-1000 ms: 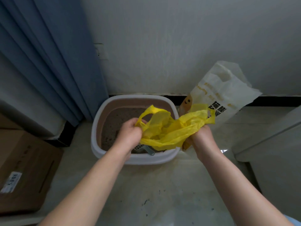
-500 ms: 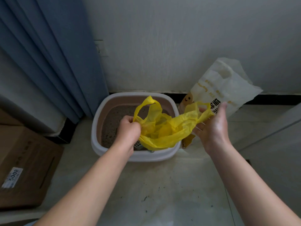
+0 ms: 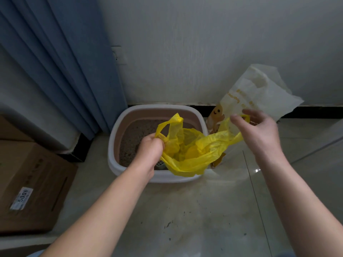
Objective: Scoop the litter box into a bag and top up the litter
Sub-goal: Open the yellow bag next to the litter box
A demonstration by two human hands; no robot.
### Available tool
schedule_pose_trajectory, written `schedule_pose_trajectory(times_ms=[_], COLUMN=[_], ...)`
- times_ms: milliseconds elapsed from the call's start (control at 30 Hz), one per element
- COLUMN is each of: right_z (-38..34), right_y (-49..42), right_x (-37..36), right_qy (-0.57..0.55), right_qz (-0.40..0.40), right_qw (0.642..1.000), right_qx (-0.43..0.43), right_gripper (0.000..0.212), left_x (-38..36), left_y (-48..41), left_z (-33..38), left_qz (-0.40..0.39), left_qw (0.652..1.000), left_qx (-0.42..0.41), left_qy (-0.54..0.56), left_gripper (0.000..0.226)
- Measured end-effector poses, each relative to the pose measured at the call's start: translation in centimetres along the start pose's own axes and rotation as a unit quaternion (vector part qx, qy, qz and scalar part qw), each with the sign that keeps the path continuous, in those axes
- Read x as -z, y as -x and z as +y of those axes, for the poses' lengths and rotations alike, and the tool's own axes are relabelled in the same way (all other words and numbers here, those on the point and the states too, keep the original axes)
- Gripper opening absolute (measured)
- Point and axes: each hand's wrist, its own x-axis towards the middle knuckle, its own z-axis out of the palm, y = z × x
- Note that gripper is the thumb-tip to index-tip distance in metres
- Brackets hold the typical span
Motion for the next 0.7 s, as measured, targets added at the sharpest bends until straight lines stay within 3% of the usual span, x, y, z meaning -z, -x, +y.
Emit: schedule_pose_trajectory(times_ms=[133, 167, 300, 367, 433, 500, 567, 700], right_z=[0.0, -0.1, 0.2, 0.3, 0.4, 0.6, 1.1, 0.8], right_y=[1.5, 1.8, 2.4, 3.0, 3.8, 4.5, 4.4, 3.6], right_x=[-1.1, -1.4, -2.2, -2.8, -3.5, -4.1, -4.3, -3.6], right_qy=[0.176, 0.188, 0.196, 0.209, 0.254, 0.315, 0.347, 0.310], right_qz=[-0.114, -0.144, -0.265, -0.365, -0.450, -0.472, -0.443, -0.366], right_qw=[0.978, 0.971, 0.943, 0.904, 0.851, 0.818, 0.821, 0.873], right_qx=[0.001, -0.015, -0.056, -0.077, -0.095, -0.097, -0.095, -0.087], right_gripper=[0.040, 0.043, 0.096, 0.105, 0.096, 0.070, 0.049, 0.019], left_x=[-0.4, -0.5, -0.7, -0.7, -0.6, -0.4, -0.1, 0.6], left_y=[0.2, 0.3, 0.5, 0.6, 0.6, 0.5, 0.4, 0.6], left_z=[0.0, 0.0, 0.4, 0.7, 1.1, 1.3, 1.4, 1.5], left_qz=[-0.001, 0.004, 0.034, 0.039, 0.024, 0.005, -0.001, 0.050], left_qw=[1.000, 1.000, 0.994, 0.983, 0.969, 0.958, 0.962, 0.983], left_qx=[0.004, 0.005, 0.019, 0.045, 0.063, 0.074, 0.084, 0.071], left_qy=[0.017, 0.028, 0.098, 0.176, 0.237, 0.276, 0.262, 0.164], left_gripper=[0.060, 0.057, 0.032, 0.033, 0.037, 0.040, 0.040, 0.034])
